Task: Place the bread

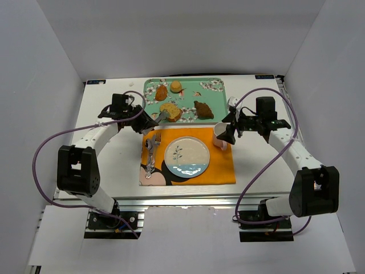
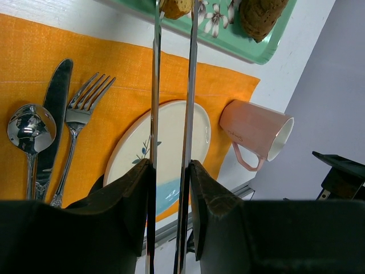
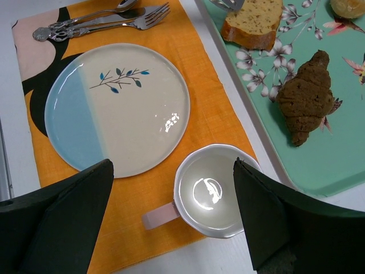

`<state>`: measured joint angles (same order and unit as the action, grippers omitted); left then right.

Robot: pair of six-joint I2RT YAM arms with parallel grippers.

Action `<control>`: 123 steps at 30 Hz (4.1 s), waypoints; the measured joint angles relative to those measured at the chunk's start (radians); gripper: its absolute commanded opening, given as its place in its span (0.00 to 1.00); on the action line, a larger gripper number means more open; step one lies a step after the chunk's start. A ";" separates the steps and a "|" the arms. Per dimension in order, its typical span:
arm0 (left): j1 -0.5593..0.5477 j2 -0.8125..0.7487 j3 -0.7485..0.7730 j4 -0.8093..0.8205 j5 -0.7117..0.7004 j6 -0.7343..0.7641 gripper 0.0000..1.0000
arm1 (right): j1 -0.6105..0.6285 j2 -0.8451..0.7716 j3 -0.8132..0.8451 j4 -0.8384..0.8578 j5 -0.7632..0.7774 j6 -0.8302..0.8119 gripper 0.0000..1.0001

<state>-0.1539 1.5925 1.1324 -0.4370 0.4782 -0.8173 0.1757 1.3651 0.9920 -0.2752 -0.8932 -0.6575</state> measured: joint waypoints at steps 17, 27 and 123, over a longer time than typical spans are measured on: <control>0.000 -0.044 0.040 -0.055 -0.026 -0.034 0.45 | -0.010 -0.003 -0.009 0.001 0.000 0.000 0.89; -0.001 -0.045 0.050 -0.116 -0.078 -0.007 0.45 | -0.011 -0.003 -0.009 0.001 0.000 0.000 0.89; -0.224 -0.452 -0.368 -0.079 0.134 -0.123 0.09 | -0.026 -0.110 -0.029 -0.014 -0.069 -0.058 0.89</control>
<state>-0.3775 1.1408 0.7643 -0.5159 0.6117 -0.9401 0.1493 1.2552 0.9630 -0.2897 -0.9627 -0.7151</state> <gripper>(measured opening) 0.297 0.895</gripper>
